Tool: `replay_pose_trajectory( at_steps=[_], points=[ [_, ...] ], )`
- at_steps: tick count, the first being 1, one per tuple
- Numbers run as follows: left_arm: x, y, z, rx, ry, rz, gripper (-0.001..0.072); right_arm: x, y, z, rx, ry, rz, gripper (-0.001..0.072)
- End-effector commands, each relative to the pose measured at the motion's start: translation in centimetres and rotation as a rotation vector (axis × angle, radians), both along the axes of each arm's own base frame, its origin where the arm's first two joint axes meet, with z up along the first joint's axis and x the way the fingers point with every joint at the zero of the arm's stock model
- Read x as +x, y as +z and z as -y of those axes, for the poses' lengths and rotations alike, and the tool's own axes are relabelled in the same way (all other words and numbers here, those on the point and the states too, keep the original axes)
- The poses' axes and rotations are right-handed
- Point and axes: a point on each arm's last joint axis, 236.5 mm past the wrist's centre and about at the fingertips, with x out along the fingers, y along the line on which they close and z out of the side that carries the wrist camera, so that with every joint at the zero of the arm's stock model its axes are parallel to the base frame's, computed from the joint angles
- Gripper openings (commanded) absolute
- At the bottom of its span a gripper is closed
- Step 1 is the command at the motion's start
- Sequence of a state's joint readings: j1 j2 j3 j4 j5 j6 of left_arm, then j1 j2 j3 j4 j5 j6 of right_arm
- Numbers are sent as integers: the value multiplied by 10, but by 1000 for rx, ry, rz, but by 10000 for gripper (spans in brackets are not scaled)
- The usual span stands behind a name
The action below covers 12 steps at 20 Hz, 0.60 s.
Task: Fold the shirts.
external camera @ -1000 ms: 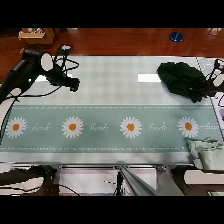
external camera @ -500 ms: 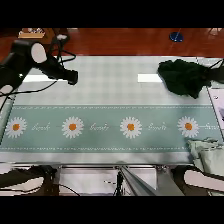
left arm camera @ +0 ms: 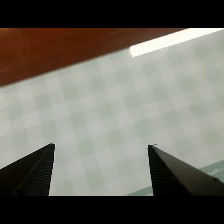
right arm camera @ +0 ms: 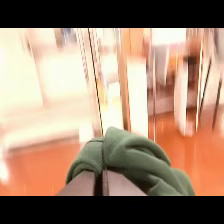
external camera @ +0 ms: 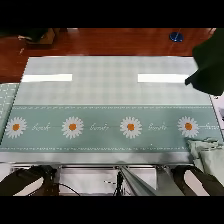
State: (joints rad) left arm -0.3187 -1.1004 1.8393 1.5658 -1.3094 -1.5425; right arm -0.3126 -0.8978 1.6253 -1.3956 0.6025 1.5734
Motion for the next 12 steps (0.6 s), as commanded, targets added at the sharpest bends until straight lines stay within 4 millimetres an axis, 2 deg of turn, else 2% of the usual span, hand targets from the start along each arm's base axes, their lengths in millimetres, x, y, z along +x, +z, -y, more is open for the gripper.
replay_pose_trajectory(
  at_steps=[1,3,6,8,10,12],
  points=[
    [-70,85,-4,-96,-57,205,709,-64,61,-24,-59,10,118,21],
    [-104,108,-10,-178,-55,252,709,-67,48,-28,-49,22,50,21],
    [-135,118,-22,-200,-51,279,709,-42,0,-41,17,111,-132,21],
    [-145,107,-25,-191,-47,229,710,-15,-40,-74,96,291,-270,21],
    [-152,90,-27,-191,-31,145,709,4,-82,-126,172,522,-422,21],
    [-159,79,-26,-183,-39,91,709,10,-123,-183,157,693,-584,21]
  ],
)
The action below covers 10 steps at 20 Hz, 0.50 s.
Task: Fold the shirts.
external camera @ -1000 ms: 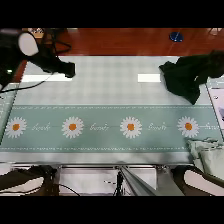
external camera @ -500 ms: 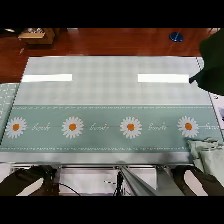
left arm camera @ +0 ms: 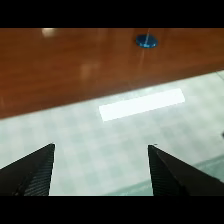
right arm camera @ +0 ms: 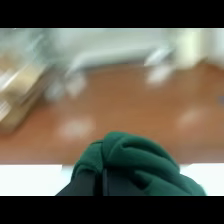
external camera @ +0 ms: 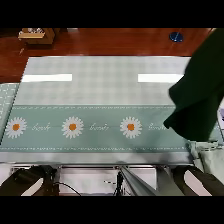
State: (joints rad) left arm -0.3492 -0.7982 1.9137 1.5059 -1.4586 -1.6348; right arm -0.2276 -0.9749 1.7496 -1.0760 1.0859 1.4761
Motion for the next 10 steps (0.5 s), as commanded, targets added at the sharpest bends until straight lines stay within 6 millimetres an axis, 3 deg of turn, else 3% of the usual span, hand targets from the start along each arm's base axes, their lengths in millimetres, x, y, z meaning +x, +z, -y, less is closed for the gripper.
replay_pose_trajectory(
  at_steps=[1,4,7,10],
  points=[
    [-17,-17,-1,1,-10,-86,710,2,-72,-106,5,358,-262,21],
    [-21,-14,-2,-3,-13,-77,710,-4,-135,-211,-125,567,-406,21],
    [-21,-14,-2,-3,-13,-78,710,-26,-212,-313,-245,749,-542,21],
    [-21,-14,-2,-3,-12,-77,710,-53,-278,-402,-258,870,-613,25]
  ],
)
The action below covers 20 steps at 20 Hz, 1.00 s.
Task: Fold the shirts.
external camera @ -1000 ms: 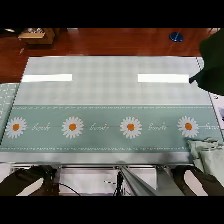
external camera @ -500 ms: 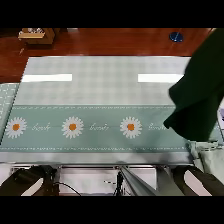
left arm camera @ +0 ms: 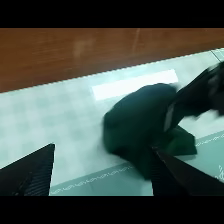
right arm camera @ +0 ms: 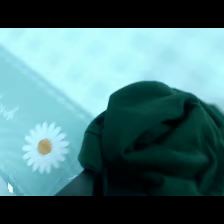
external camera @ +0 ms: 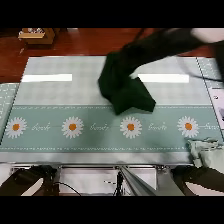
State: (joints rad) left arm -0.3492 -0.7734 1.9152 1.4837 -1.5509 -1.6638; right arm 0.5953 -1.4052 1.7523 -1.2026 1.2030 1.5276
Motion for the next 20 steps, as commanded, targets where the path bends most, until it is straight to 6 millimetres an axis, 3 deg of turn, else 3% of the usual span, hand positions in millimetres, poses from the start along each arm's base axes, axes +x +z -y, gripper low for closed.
replay_pose_trajectory(
  at_steps=[1,2,3,4,6,7,8,10,13,15,17,20],
  points=[
    [-1,-1,-1,2,0,-3,710,-45,-79,-105,-48,160,-69,101],
    [-1,-1,-1,2,1,-3,709,-53,-92,-120,-54,184,-72,308],
    [0,-1,0,4,1,-5,710,-60,-102,-126,-70,200,-89,460],
    [0,-2,-1,5,4,-6,709,-61,-107,-123,-90,206,-95,497],
    [5,-7,-2,15,14,-19,710,-41,-104,-91,-162,168,-67,504],
    [8,-14,-3,25,20,-37,710,-22,-96,-62,-205,120,-41,560],
    [13,-22,-3,37,27,-59,710,-5,-85,-31,-242,68,-20,560],
    [23,-47,-1,66,33,-123,710,31,-57,52,-324,-62,32,592],
    [34,-110,3,192,-11,-268,710,67,-21,181,-419,-280,84,592],
    [38,-163,4,246,-22,-401,710,74,-10,256,-435,-424,54,589],
    [37,-219,4,323,-57,-522,710,77,-9,310,-373,-554,-3,589],
    [29,-301,-3,378,-60,-693,709,78,-17,358,-245,-678,-79,589]
  ],
)
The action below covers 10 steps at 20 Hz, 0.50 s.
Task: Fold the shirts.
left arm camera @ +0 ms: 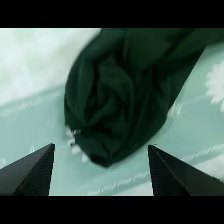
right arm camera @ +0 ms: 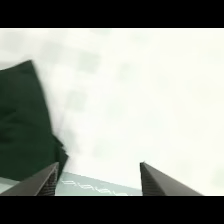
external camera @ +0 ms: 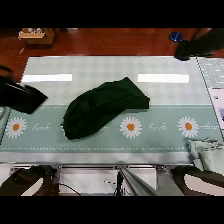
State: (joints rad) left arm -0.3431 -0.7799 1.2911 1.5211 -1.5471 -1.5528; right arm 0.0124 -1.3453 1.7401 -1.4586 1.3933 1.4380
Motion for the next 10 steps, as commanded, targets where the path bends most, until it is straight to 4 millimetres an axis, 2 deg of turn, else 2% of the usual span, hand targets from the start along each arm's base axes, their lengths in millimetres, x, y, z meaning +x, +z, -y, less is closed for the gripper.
replay_pose_trajectory(
  at_steps=[1,3,5,8,10],
  points=[
    [-15,-97,-9,75,-4,-200,709,-7,-6,65,124,-159,-21,589],
    [-22,-139,-9,45,35,-260,708,-8,-20,80,176,-208,-37,588],
    [-29,-165,-1,-45,71,-298,700,-9,-38,84,209,-221,-61,588],
    [-48,-184,25,-228,102,-412,700,-9,-68,81,219,-219,-93,588],
    [-52,-195,25,-251,128,-437,700,-11,-86,71,255,-200,-119,587]
  ],
)
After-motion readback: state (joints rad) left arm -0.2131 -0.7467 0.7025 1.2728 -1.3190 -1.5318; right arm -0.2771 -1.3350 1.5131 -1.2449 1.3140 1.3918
